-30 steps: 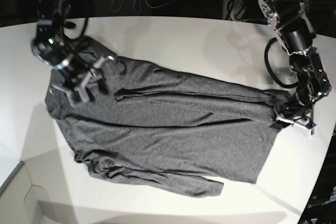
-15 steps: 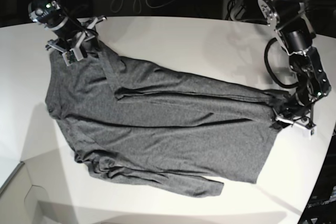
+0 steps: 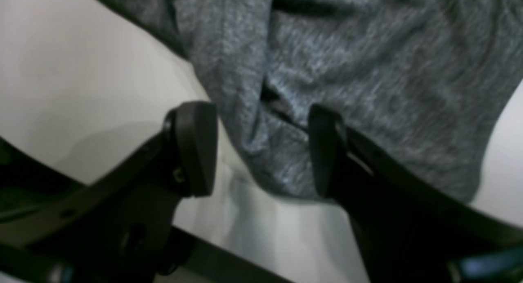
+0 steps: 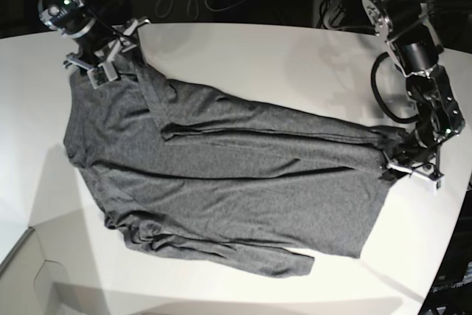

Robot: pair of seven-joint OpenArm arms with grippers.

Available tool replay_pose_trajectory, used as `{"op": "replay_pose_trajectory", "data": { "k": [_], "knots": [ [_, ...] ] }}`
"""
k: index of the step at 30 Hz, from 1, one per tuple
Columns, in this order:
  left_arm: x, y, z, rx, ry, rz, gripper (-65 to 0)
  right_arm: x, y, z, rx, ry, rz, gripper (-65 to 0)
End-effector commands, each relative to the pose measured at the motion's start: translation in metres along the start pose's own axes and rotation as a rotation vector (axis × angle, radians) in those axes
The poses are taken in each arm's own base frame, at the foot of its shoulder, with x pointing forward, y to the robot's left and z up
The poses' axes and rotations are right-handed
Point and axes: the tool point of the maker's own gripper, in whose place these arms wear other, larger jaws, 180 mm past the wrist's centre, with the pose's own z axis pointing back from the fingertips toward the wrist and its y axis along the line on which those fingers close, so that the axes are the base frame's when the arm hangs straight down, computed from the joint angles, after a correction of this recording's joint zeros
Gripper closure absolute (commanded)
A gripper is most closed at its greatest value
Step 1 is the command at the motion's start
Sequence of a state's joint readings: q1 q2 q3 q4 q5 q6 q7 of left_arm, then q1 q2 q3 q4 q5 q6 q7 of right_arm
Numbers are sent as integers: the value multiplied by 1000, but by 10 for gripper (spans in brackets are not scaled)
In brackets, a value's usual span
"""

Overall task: Layout the t-shirt on the table in an organized manner, then fold the t-shirt properly
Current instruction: 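Grasp the shirt edge with the right gripper and pull it outward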

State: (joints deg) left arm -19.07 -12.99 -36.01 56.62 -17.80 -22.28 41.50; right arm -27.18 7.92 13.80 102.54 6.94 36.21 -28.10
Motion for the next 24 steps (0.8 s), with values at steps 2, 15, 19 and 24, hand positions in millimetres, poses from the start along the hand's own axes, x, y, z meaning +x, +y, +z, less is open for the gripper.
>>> {"op": "replay_pose_trajectory", "data": {
  "k": [2, 15, 19, 24],
  "knots": [
    [29, -4, 4, -13, -71, -11, -276, 0, -2, -1, 6, -12, -7, -357],
    [29, -4, 4, -13, -71, -11, -276, -2, 1, -9, 54, -6, 5, -77],
    [29, -4, 4, -13, -71, -11, -276, 0, 0, -9, 52, -12, 11, 0],
    [29, -4, 4, -13, -71, -11, -276, 7, -12, -8, 25, -25, 18, 0]
  ]
}}
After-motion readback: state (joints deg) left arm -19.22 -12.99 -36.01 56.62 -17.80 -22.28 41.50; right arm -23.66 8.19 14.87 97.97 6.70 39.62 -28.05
